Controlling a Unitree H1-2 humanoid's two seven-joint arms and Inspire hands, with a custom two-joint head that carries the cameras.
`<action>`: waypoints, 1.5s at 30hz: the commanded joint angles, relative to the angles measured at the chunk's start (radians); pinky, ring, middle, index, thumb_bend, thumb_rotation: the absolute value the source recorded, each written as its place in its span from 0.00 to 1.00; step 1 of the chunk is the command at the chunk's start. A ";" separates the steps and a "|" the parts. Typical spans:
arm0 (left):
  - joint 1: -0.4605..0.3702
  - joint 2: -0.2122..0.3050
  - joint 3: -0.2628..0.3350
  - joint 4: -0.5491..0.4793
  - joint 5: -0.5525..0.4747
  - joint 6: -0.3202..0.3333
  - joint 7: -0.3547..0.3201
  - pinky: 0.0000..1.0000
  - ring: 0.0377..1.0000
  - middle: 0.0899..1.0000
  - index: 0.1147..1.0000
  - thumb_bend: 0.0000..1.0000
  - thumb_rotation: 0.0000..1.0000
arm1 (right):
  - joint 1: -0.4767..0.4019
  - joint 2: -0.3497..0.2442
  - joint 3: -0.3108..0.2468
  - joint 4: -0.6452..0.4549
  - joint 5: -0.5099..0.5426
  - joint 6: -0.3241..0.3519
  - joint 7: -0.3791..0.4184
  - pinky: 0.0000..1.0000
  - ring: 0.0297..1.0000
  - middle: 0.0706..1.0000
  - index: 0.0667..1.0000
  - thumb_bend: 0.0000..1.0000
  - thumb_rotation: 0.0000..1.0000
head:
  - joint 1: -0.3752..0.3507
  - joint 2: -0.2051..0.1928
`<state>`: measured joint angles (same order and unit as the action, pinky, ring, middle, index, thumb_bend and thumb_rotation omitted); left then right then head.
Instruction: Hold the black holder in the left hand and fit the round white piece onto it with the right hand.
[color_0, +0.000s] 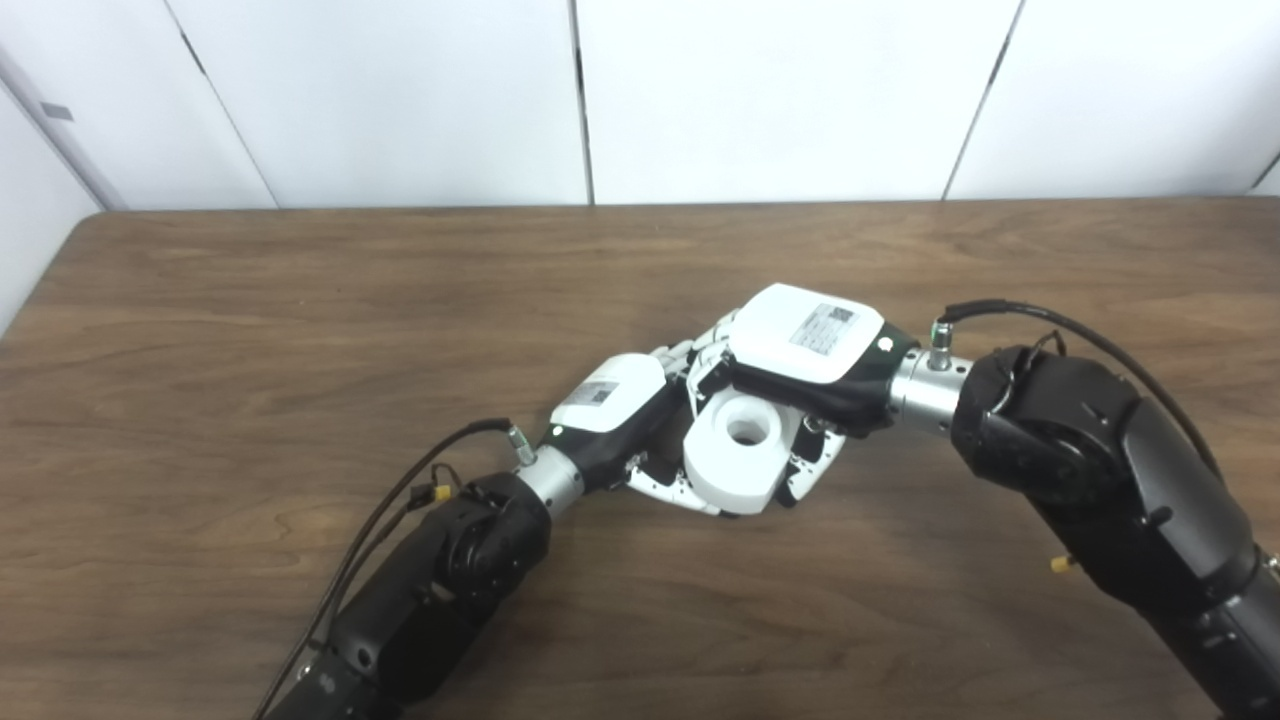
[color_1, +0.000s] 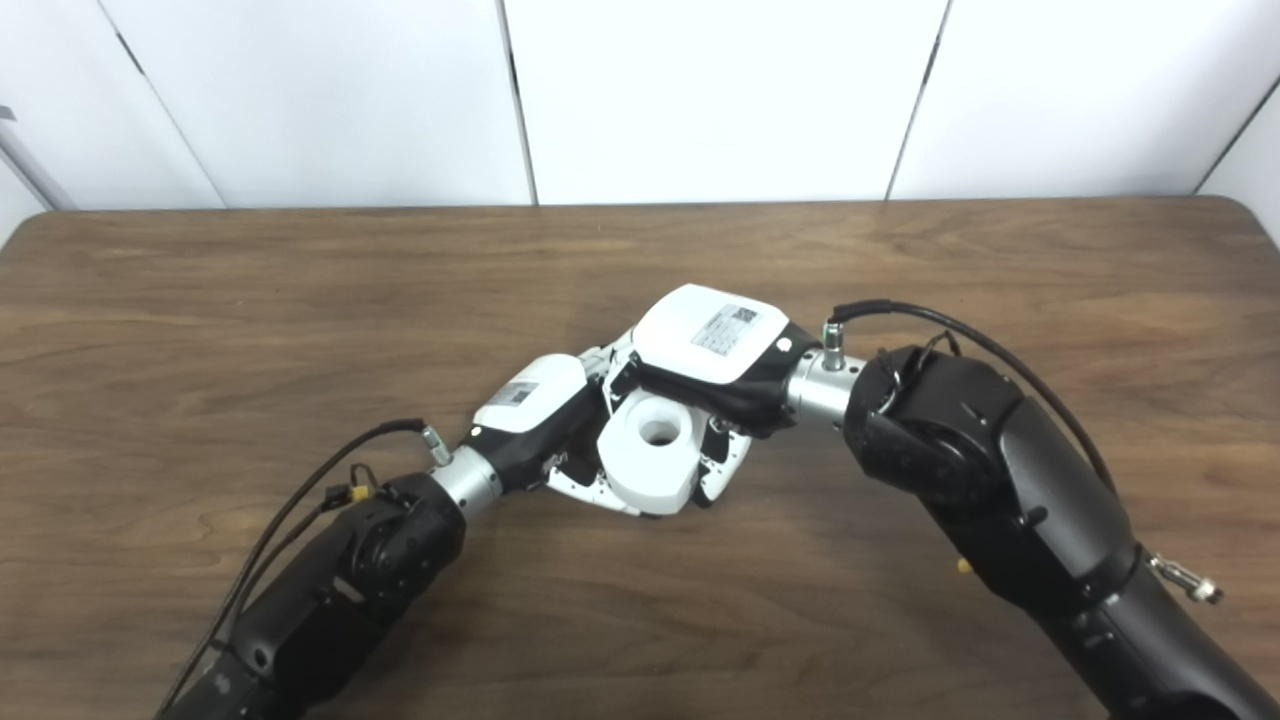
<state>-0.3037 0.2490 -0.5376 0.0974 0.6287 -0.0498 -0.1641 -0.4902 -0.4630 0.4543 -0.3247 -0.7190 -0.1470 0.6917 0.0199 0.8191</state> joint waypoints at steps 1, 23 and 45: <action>0.038 0.022 -0.037 0.027 0.017 0.035 -0.101 0.98 1.00 0.96 0.42 0.52 0.07 | -0.010 -0.008 -0.005 0.014 -0.012 -0.010 0.001 0.82 0.82 0.69 0.44 0.53 0.14 | 0.001 0.002; 0.040 0.033 -0.033 0.014 0.017 0.044 -0.120 0.98 1.00 0.96 0.42 0.52 0.07 | 0.015 0.002 -0.040 0.039 -0.047 0.053 -0.032 0.83 0.81 0.76 0.81 0.85 0.18 | -0.010 0.002; 0.036 0.028 -0.037 0.031 0.021 0.039 -0.114 0.98 1.00 0.96 0.42 0.52 0.07 | 0.025 0.016 -0.079 0.038 -0.036 0.014 -0.122 0.73 0.78 0.83 1.00 0.89 0.19 | -0.011 0.004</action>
<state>-0.3036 0.2594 -0.5349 0.0795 0.6221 -0.0407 -0.1947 -0.4391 -0.4471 0.3970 -0.2742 -0.7543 -0.1228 0.5965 0.0077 0.8222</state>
